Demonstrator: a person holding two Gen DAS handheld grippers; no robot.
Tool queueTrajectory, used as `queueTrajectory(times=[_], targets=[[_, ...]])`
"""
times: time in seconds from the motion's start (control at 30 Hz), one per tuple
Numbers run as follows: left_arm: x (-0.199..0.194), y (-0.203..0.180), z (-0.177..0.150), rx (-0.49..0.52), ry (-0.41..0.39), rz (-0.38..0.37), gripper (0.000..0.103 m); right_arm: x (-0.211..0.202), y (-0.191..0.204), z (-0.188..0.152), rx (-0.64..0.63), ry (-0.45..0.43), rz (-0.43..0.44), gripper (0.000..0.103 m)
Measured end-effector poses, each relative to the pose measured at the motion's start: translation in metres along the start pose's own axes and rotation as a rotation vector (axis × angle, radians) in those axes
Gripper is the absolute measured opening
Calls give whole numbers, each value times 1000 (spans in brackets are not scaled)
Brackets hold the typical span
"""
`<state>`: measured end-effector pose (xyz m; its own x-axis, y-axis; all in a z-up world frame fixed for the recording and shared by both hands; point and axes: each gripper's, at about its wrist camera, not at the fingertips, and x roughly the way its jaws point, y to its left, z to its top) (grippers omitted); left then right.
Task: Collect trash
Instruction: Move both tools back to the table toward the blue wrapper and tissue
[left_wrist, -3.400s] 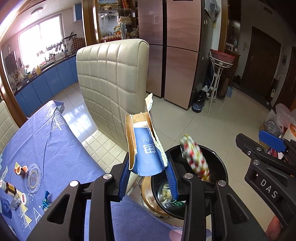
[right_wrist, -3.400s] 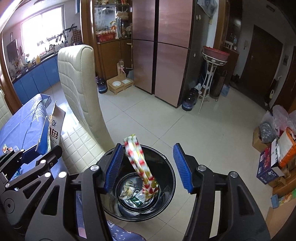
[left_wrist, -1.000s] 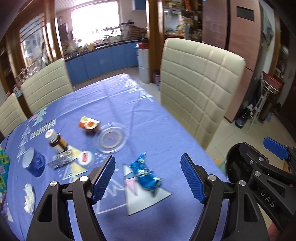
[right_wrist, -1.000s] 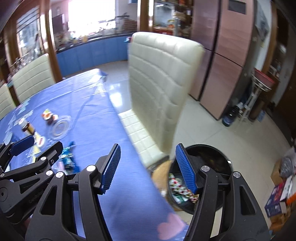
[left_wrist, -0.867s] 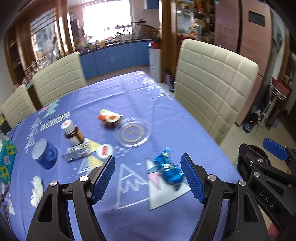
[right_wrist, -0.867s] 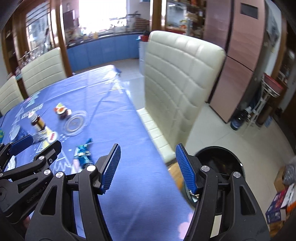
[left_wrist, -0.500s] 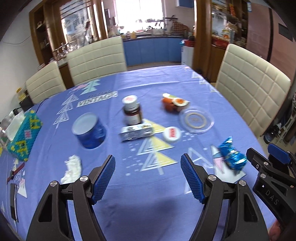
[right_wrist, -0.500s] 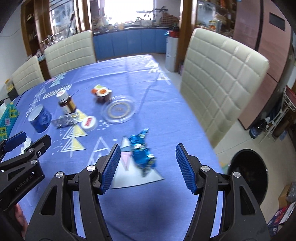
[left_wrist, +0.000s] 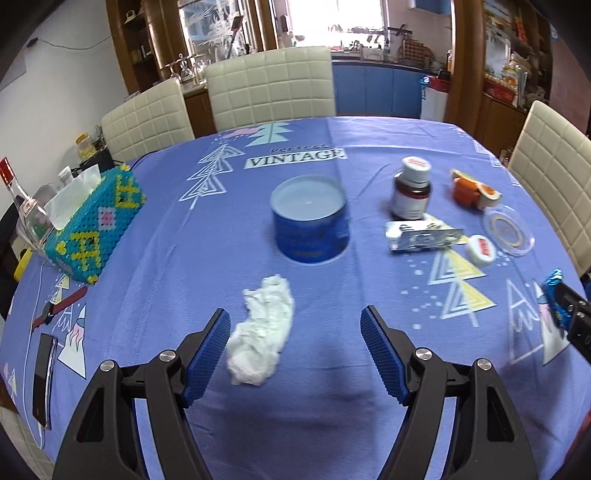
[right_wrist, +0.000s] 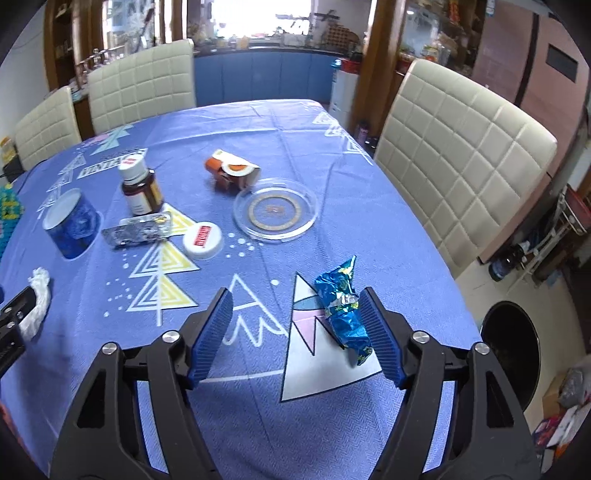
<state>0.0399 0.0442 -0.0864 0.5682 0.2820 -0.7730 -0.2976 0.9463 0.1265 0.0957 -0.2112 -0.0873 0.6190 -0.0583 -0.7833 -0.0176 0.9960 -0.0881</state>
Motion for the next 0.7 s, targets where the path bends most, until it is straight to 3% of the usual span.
queueTrajectory(times=[0.33,0.63,0.7], targets=[[50,22,-7,-19,76,2,71,24,2,-7,23,55,-81,78],[60,20,-11,-38,79,-11,70,32,-3,-11,11,67,-117,78],[59,18,-10,-39,74,-18,54,30,-7,-10,29,61,-124,78]])
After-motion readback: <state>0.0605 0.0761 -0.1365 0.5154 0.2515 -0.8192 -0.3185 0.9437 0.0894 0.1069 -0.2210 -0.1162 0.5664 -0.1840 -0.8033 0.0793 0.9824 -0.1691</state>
